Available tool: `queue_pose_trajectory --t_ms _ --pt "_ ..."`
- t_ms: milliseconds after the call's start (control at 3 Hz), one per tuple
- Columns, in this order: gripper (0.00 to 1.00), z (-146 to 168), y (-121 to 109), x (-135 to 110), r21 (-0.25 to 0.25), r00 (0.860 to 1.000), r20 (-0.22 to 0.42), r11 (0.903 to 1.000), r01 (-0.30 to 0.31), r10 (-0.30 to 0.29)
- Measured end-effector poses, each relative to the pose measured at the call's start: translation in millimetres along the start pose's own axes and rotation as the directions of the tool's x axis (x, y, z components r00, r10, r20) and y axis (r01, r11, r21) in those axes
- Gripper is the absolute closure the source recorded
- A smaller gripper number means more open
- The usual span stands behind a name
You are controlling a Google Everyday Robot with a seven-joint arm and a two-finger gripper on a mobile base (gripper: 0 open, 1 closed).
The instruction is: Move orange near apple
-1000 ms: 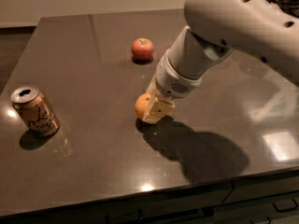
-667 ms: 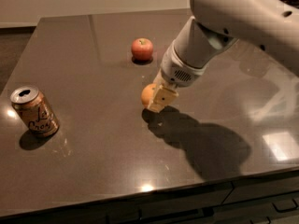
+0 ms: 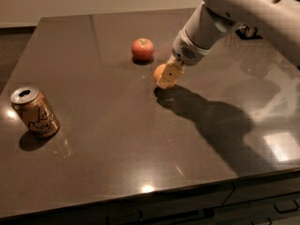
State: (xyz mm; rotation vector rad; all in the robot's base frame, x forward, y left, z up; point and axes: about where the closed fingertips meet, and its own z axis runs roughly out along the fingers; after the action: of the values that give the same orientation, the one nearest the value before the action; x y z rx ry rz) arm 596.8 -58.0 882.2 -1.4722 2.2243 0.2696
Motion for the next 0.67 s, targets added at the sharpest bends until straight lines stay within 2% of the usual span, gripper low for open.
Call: queue_pose_trajectory --t_ms 333,667 --pt "1.00 5 -42 -5 0.041 0.997 0.008 0.9962 -0.076 0.076" --pt "1.00 14 -70 -11 0.061 0.993 0.010 0.9909 -0.120 0.120"
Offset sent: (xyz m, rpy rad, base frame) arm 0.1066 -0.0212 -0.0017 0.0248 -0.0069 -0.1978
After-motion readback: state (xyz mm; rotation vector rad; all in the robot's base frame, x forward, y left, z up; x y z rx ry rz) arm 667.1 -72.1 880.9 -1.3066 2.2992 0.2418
